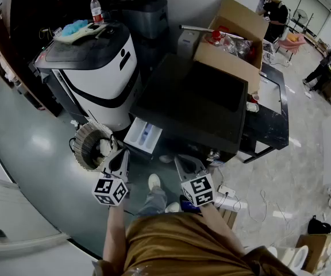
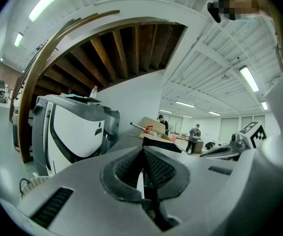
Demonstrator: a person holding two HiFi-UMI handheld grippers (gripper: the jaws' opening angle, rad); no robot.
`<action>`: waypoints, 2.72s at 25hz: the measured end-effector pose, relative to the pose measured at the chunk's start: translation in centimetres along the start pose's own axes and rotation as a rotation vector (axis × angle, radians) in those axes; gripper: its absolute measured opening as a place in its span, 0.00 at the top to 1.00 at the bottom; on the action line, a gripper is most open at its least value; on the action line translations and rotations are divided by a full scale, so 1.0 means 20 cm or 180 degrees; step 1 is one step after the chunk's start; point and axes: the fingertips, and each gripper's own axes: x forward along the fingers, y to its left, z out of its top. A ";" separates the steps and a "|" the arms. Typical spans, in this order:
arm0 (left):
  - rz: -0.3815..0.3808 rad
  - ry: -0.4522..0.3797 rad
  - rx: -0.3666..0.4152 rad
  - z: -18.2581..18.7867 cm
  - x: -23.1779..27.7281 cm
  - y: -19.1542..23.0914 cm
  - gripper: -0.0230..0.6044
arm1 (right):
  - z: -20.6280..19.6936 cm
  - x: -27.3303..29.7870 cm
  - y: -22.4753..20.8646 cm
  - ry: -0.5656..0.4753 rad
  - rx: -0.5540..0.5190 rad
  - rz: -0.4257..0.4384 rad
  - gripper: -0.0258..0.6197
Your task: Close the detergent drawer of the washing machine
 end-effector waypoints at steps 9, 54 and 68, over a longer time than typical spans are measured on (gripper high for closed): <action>-0.0023 0.0090 0.0041 -0.04 0.03 0.00 0.92 | -0.02 0.02 -0.01 0.0028 0.0016 -0.0016 0.94; 0.0117 0.0957 -0.0167 -0.59 0.29 0.32 0.81 | -0.32 0.29 -0.10 0.0734 0.0411 0.0163 0.94; 0.0076 0.1203 -0.0123 -0.73 0.34 0.36 0.81 | -0.36 0.38 -0.14 0.0850 0.0517 0.0221 0.94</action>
